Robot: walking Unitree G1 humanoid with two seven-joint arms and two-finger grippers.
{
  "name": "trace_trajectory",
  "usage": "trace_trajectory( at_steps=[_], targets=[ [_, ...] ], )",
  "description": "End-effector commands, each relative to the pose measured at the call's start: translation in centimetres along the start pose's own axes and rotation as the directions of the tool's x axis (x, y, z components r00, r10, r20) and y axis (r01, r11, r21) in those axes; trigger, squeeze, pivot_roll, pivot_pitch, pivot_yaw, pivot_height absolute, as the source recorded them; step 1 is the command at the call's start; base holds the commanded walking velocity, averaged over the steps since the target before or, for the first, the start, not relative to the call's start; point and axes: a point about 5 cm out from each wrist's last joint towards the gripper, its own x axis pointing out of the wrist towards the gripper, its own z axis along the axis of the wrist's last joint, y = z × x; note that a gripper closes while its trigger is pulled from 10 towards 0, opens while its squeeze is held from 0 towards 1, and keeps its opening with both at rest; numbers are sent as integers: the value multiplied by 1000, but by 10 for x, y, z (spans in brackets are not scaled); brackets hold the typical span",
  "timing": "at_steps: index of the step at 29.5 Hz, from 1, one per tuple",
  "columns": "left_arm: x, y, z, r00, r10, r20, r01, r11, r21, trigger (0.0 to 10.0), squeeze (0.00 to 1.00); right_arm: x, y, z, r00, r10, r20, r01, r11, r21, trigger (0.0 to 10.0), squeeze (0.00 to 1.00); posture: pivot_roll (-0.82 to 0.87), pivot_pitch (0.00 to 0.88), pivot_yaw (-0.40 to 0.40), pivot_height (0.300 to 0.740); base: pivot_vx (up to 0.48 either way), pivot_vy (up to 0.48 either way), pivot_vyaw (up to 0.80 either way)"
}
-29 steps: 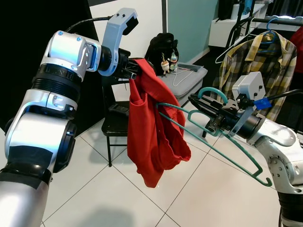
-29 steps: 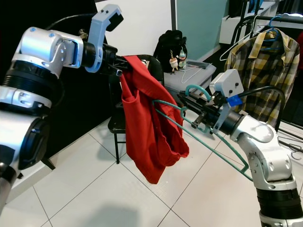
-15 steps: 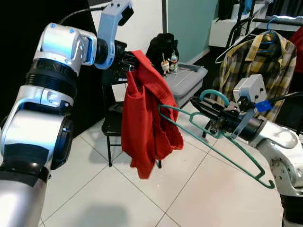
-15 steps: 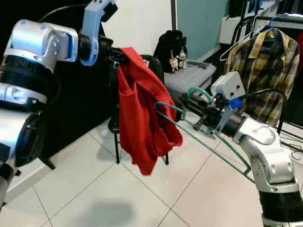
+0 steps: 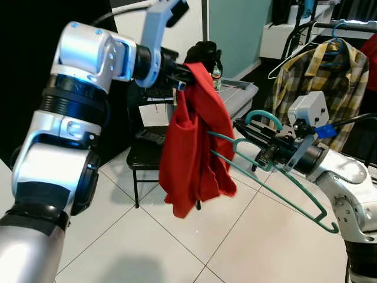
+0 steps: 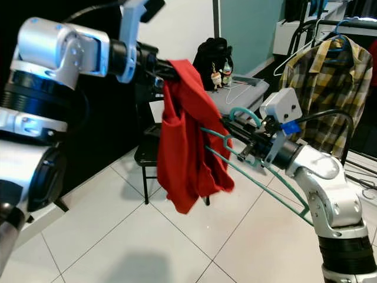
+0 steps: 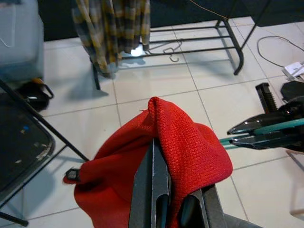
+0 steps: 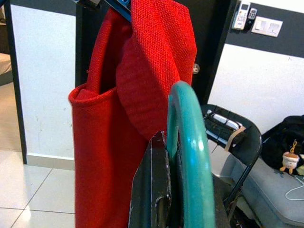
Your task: Hang hanger
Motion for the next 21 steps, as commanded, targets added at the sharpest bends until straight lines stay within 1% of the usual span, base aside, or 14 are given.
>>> trace_trajectory(
  at_steps=[1,7,8,9,10,13,14,15,16,17,18,19,20,21],
  targets=[
    [1,-5,0,999,-36,-2,36,999,0,10000,0,6,2,5,999,22,38,-21,1000,-11,10000,0,-88,0,104,740,0,0,0],
    [-1,-7,1,998,-53,-14,54,998,16,10000,0,7,5,7,998,38,55,-38,999,-8,10000,0,-90,0,112,740,0,0,0],
    [-5,-6,2,998,-62,-25,64,997,50,10000,0,8,7,8,996,56,70,-56,998,-1,10000,0,-90,0,116,740,0,0,0],
    [-5,-6,2,998,-62,-25,64,997,50,10000,0,8,7,8,996,56,70,-56,998,-1,10000,0,-90,0,116,740,0,0,0],
    [-9,-6,3,998,-67,-21,69,991,112,10000,0,8,10,9,993,75,88,-76,997,11,10000,0,-90,0,116,740,0,0,0],
    [-11,-6,3,997,-70,-19,72,985,154,10000,0,8,11,10,991,86,100,-89,996,20,10000,0,-90,0,116,740,0,0,0],
    [-16,-4,3,997,-75,-11,76,972,223,10000,0,8,14,13,985,111,131,-117,992,40,10000,0,-89,0,117,740,0,0,0],
    [-22,-1,5,998,-66,10,59,942,330,10000,0,8,17,17,976,141,167,-153,986,62,10000,0,-87,0,116,740,0,0,0],
    [-22,-1,5,998,-66,10,59,942,330,10000,0,8,17,17,976,141,167,-153,986,62,10000,0,-87,0,116,740,0,0,0],
    [-26,2,5,998,-51,26,35,904,427,10000,0,7,20,20,966,166,199,-185,980,79,10000,0,-87,0,115,740,0,0,0],
    [-26,2,5,998,-51,26,35,904,427,10000,0,7,20,20,966,166,199,-185,980,79,10000,0,-87,0,115,740,0,0,0],
    [-29,8,5,999,-7,40,-15,852,523,10000,0,7,23,24,951,194,240,-223,970,99,10000,0,-84,0,114,740,0,0,0],
    [-29,8,5,999,-7,40,-15,852,523,10000,0,7,23,24,951,194,240,-223,970,99,10000,0,-84,0,114,740,0,0,0],
    [-31,14,5,998,42,52,-64,813,579,10000,0,6,26,29,931,221,292,-264,957,119,10000,0,-80,0,113,740,0,0,0]
  ],
)
